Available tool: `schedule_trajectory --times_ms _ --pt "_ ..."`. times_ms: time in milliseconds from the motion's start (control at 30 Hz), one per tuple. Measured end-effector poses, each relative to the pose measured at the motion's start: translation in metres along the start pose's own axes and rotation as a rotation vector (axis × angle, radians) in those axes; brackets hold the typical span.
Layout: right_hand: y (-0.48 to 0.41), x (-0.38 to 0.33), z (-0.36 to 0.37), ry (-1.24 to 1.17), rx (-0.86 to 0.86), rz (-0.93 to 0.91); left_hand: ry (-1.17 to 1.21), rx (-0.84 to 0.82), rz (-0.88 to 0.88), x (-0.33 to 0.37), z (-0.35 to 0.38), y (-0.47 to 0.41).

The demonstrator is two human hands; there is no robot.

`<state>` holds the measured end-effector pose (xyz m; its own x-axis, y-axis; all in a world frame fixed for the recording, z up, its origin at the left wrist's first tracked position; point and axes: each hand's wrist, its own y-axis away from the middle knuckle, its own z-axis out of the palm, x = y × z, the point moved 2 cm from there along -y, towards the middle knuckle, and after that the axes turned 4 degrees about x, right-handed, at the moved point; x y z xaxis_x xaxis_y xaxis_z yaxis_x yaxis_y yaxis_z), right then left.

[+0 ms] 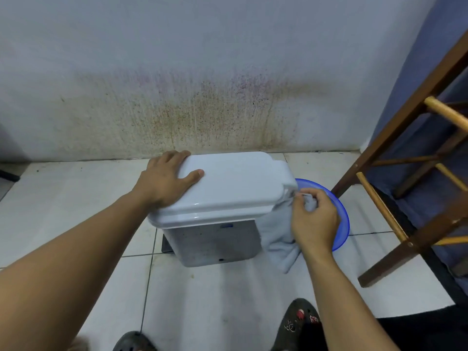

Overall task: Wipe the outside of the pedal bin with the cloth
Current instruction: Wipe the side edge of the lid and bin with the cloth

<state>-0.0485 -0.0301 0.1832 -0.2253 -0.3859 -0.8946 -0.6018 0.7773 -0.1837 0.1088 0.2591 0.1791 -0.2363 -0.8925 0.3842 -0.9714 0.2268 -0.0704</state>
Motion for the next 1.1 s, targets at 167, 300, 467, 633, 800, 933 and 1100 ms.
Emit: schedule_trajectory --times_ms 167,300,467,633,800,933,1100 --pt "0.011 0.018 0.013 0.006 0.031 -0.002 -0.005 0.005 -0.003 0.003 -0.001 0.001" --pt "0.048 0.023 0.025 -0.073 0.099 -0.028 0.001 -0.011 -0.006 0.005 -0.003 0.001" --pt "0.094 0.012 0.047 -0.145 0.080 -0.099 0.015 -0.031 -0.015 0.004 -0.004 0.002" --pt "0.124 -0.006 0.073 -0.237 0.080 -0.089 0.018 -0.039 -0.009 0.004 -0.005 0.001" --pt "0.156 -0.031 0.101 -0.312 -0.015 -0.185 0.011 -0.035 0.000 0.002 -0.002 0.001" --pt "0.180 -0.054 0.126 -0.216 -0.148 -0.256 0.007 -0.032 -0.008 0.002 -0.002 0.000" --pt "0.199 -0.056 0.142 0.005 -0.356 -0.585 0.008 -0.030 0.001 0.001 -0.001 0.001"
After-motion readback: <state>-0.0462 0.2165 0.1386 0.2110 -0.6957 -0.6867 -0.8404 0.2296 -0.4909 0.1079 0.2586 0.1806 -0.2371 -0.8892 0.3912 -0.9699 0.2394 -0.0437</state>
